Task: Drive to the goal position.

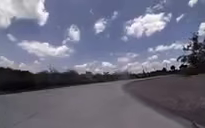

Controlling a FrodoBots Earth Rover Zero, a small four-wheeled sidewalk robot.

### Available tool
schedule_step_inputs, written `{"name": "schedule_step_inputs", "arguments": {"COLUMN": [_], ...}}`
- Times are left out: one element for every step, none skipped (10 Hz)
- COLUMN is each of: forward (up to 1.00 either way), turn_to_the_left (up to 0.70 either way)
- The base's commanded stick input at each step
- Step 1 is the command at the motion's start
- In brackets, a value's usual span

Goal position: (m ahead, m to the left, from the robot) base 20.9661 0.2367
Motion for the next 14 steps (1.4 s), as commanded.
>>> {"name": "schedule_step_inputs", "arguments": {"forward": [0.85, 0.85, 0.85, 0.85, 0.85, 0.85, 0.85, 0.85, 0.85, 0.85, 0.85, 0.85, 0.85, 0.85], "turn_to_the_left": [0.0, 0.0, 0.0, 0.0, 0.0, 0.0, 0.0, 0.0, 0.0, 0.0, 0.0, 0.0, 0.0, 0.0]}}
